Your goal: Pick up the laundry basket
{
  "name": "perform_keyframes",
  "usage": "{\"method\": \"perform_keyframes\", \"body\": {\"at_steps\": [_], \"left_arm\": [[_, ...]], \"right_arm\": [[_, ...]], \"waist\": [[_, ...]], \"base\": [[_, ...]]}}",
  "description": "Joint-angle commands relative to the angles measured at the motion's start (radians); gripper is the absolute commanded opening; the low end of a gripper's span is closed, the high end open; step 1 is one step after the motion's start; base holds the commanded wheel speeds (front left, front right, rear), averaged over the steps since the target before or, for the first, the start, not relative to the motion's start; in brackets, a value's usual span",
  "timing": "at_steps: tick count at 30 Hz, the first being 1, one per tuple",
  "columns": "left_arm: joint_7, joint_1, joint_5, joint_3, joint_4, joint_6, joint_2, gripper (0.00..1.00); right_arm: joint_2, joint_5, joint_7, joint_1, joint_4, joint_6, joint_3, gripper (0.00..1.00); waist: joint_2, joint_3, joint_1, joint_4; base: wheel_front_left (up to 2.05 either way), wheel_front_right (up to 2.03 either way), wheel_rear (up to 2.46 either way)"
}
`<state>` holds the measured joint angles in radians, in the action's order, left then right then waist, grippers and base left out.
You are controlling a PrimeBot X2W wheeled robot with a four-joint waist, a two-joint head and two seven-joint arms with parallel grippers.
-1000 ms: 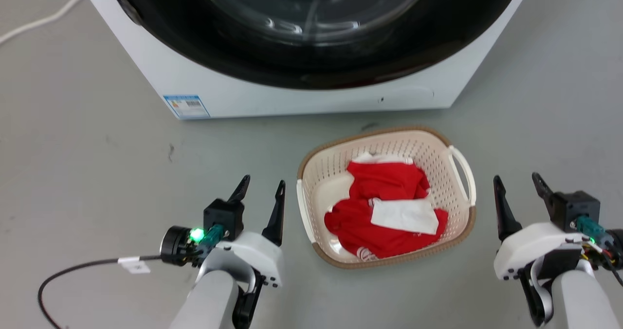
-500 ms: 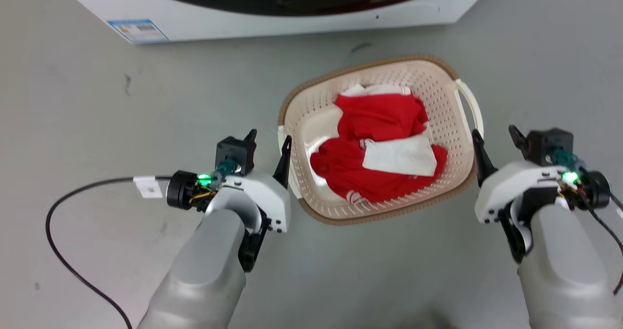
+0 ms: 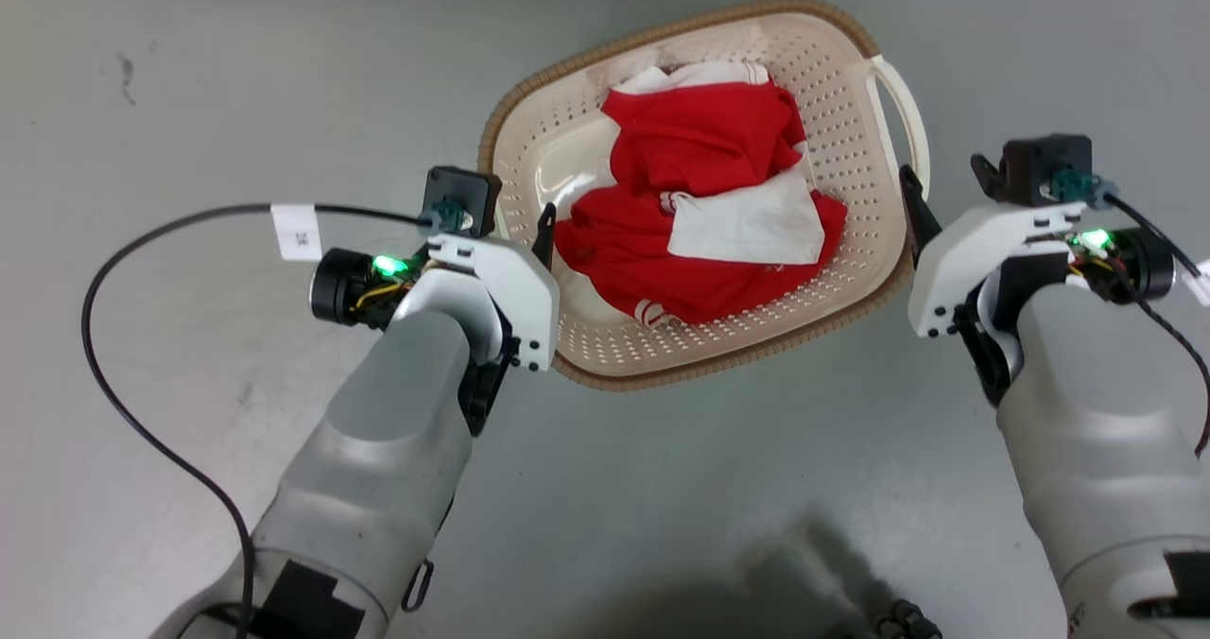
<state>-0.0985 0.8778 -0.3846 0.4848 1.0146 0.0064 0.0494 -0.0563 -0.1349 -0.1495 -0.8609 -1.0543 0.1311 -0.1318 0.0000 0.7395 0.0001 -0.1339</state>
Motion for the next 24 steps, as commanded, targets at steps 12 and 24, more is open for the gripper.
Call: {"method": "perform_keyframes", "body": {"at_steps": [12,24], "left_arm": [[0.039,0.196,-0.041,0.034,0.155,0.011,0.006,1.0],[0.028,0.277,-0.065,0.082,0.201,0.0,0.005,1.0]], "right_arm": [[-0.003,-0.01,-0.035,-0.217,-0.174,-0.001,0.042,1.0],[0.0,0.015,-0.017,-0.274,-0.223,-0.001,0.081,1.0]], "waist": [[0.0,0.129,-0.0001,-0.035],[0.0,0.176,-0.0001,-0.042]], "base": [[0.0,0.0,0.0],[0.0,0.0,0.0]]}}
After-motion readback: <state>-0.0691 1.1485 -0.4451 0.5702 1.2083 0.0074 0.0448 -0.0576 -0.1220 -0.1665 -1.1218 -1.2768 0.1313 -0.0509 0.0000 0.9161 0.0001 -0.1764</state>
